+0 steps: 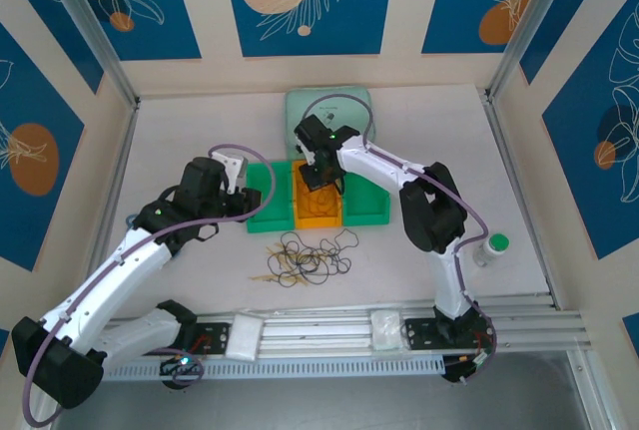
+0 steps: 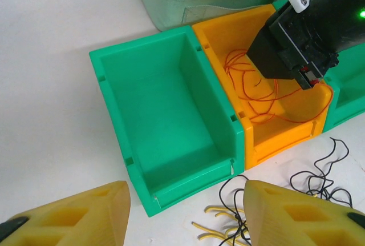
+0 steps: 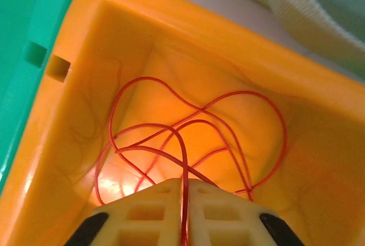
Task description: Untangle the cables
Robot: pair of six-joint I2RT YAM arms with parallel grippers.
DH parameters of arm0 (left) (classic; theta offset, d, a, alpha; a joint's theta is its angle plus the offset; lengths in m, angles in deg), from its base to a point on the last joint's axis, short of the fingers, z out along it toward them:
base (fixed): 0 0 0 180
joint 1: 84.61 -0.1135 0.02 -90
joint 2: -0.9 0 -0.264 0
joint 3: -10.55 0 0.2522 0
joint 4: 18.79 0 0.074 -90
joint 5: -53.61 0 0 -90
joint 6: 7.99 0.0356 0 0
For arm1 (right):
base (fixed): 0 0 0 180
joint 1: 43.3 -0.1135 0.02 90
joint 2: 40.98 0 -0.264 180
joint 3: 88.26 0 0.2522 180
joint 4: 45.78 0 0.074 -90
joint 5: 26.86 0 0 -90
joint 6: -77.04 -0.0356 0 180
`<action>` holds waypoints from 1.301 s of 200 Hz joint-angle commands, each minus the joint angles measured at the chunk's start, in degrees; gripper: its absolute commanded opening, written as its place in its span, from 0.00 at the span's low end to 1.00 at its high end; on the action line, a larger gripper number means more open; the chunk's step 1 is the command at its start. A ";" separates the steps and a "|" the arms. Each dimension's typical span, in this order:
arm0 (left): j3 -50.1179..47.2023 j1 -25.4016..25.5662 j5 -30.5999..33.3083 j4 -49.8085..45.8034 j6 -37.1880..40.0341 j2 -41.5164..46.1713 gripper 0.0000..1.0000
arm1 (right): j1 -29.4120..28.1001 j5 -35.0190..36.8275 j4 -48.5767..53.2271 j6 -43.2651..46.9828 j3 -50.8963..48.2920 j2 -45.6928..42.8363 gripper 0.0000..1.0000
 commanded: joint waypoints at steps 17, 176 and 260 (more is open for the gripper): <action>-1.26 -0.95 -1.90 0.96 1.58 -0.22 0.55 | 0.15 -2.15 0.38 -0.85 2.03 -1.42 0.24; -2.02 -1.22 -4.64 2.36 1.74 -1.36 0.55 | 2.07 -5.34 -1.54 -1.76 -21.76 -25.02 0.22; -1.84 -1.22 -4.88 1.84 1.12 -0.70 0.55 | 2.26 -3.88 -3.56 -2.05 -22.90 -22.61 0.23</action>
